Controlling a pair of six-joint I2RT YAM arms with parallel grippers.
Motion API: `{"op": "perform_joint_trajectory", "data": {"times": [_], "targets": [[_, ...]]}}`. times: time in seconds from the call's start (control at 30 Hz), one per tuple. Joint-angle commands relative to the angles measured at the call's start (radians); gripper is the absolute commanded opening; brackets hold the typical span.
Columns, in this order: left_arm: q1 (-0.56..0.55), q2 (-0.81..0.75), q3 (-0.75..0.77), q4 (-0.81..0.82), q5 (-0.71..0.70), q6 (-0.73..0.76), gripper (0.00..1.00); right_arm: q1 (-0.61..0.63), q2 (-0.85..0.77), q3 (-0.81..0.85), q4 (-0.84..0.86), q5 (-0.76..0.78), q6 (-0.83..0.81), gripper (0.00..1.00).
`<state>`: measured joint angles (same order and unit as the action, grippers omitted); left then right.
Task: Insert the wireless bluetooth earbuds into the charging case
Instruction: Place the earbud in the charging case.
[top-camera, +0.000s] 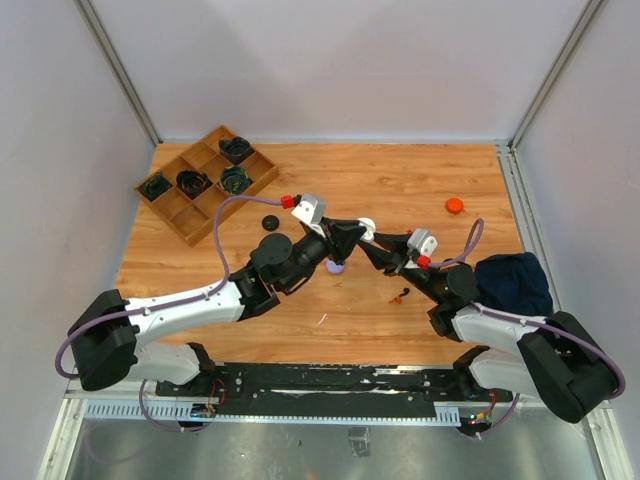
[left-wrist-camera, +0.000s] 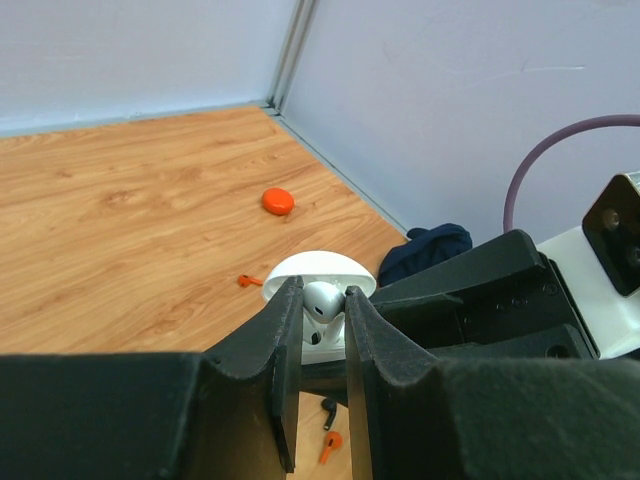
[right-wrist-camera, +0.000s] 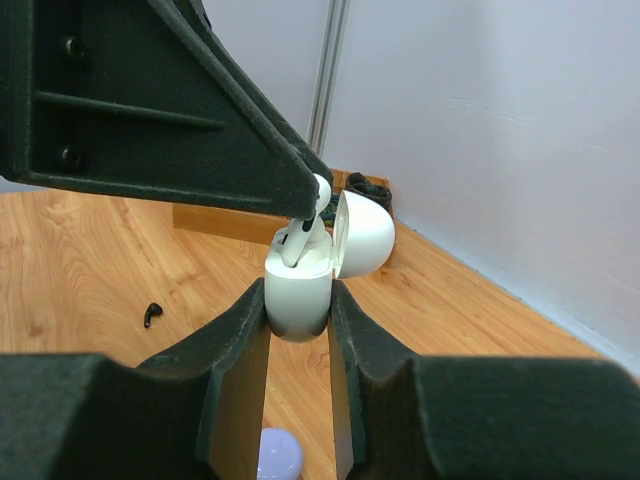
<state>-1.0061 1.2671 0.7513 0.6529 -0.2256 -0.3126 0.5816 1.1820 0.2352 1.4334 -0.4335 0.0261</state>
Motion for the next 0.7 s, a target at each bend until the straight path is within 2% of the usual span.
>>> {"op": "perform_joint_trajectory", "data": {"times": [0.0,0.4,0.67], "targets": [[-0.013,-0.008,-0.027,0.036,-0.024,0.026,0.23,0.000,-0.022,0.014,0.065,0.017,-0.002,0.01],[-0.021,-0.038,-0.064,0.028,-0.004,0.019,0.35,0.000,-0.025,0.010,0.063,0.017,-0.006,0.01],[-0.021,-0.040,-0.027,-0.029,0.030,-0.020,0.43,0.000,-0.025,0.009,0.064,0.016,-0.003,0.01]]}}
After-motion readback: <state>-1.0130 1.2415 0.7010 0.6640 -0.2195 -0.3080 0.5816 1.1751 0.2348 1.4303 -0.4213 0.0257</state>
